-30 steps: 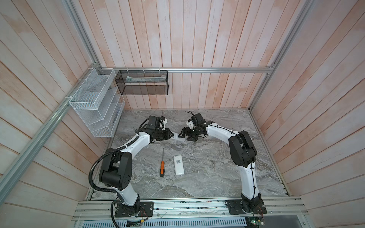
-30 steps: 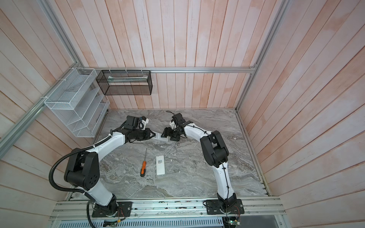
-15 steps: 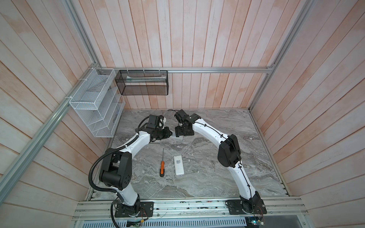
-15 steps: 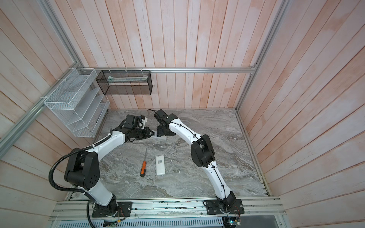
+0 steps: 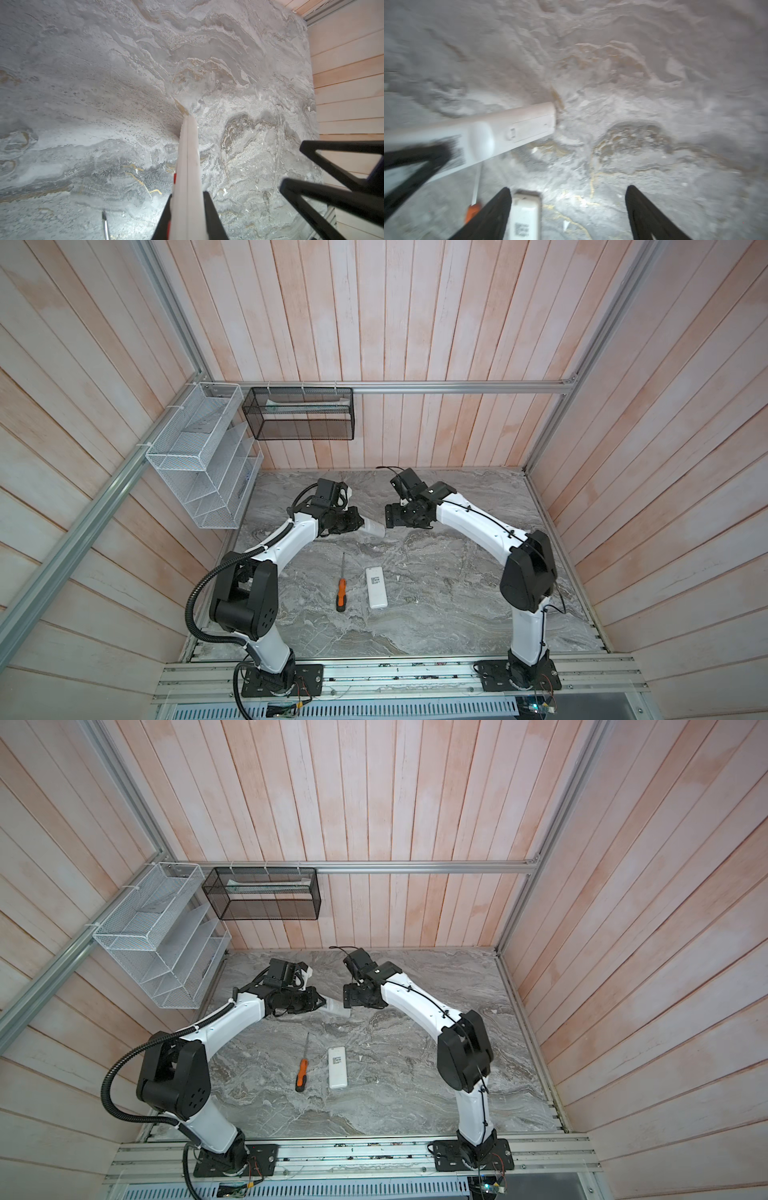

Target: Unload the batteries from the remote control

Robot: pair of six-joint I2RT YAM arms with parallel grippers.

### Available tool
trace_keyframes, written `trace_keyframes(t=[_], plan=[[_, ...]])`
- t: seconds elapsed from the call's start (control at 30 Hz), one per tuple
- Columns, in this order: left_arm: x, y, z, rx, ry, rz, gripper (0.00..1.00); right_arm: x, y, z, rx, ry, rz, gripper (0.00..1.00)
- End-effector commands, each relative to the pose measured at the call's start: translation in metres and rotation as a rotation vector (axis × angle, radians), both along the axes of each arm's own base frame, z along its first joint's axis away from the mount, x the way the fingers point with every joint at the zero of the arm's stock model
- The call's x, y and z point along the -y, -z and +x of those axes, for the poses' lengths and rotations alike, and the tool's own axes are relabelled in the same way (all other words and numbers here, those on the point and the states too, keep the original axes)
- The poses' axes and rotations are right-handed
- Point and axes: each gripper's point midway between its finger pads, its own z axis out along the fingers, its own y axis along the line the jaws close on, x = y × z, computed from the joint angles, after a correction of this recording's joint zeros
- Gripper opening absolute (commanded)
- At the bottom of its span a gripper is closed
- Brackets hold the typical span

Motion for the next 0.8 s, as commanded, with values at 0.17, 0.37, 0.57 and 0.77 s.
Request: trace_keyframes(t=[0.17,0.37,0.57,0.77], plan=[[0.022,0.053,-0.053,-0.251,0.147,-0.140,0.00,-0.009,0.021,-0.001,-0.154,-0.098,0.416,0.90],[0.029,0.068,-0.072,-0.311,0.197,-0.201,0.00,0.009,0.056,-0.024,-0.262,-0.070,0.340,0.90],[0.025,0.071,-0.071,-0.311,0.195,-0.200,0.00,0.015,0.078,-0.035,-0.325,-0.034,0.292,0.90],[0.017,0.072,-0.069,-0.305,0.178,-0.186,0.00,0.020,0.089,-0.047,-0.352,-0.012,0.200,0.91]])
